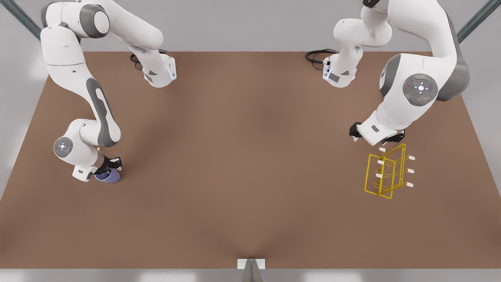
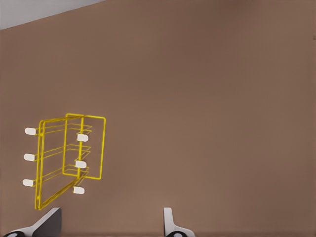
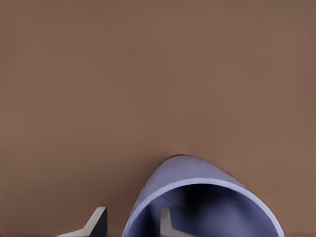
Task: Place the cup on the cup holder
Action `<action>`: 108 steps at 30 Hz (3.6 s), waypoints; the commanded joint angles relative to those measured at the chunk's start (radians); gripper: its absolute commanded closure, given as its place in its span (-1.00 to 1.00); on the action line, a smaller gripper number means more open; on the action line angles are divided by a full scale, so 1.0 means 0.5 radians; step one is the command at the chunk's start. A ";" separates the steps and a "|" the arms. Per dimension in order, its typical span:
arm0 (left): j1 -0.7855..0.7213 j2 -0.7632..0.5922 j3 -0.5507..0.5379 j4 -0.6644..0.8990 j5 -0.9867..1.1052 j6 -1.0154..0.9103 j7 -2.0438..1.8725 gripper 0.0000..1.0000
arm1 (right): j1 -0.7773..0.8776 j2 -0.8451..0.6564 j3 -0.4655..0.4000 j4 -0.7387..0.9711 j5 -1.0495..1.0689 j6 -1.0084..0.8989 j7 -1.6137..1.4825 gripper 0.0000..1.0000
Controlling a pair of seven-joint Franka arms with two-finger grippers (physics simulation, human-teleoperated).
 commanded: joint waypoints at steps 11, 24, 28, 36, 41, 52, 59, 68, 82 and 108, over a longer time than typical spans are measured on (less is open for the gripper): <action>0.000 -0.002 0.000 0.001 0.001 -0.001 0.000 -1.00 | -0.021 -0.003 0.000 0.008 -0.004 -0.006 -0.060 0.57; -0.003 0.001 0.000 0.001 0.001 0.002 0.000 -1.00 | 0.138 0.000 0.160 0.723 0.745 -1.068 0.017 0.57; -0.003 0.001 0.000 0.001 0.001 0.002 0.000 -1.00 | 0.328 0.141 0.160 0.940 1.288 -1.429 0.192 0.57; -0.003 0.001 0.000 0.001 0.001 0.002 0.000 -1.00 | 0.804 0.534 0.157 1.388 2.095 -1.562 0.793 0.57; -0.003 0.013 0.000 0.001 0.001 0.002 0.000 -1.00 | 1.086 0.810 0.151 1.612 2.487 -1.359 0.870 0.57; -0.003 0.028 0.000 0.001 0.001 0.011 0.000 -1.00 | 1.583 1.372 0.144 2.275 2.942 -0.973 0.747 0.57; 0.000 0.031 0.000 0.001 0.001 0.008 0.000 -1.00 | 1.786 1.605 0.086 2.410 3.028 -0.807 0.465 0.57; 0.000 0.053 0.000 0.001 0.001 0.014 0.000 -1.00 | 1.832 1.706 0.043 2.398 3.028 -0.577 0.106 0.57; 0.006 0.130 0.000 0.001 -0.002 0.027 0.000 -1.00 | 1.875 1.718 -0.037 2.336 3.031 -0.537 -0.090 0.57; -0.006 0.127 0.000 0.004 -0.002 0.018 -0.003 -1.00 | 2.151 1.786 -0.030 2.340 3.067 -0.479 -0.302 -1.00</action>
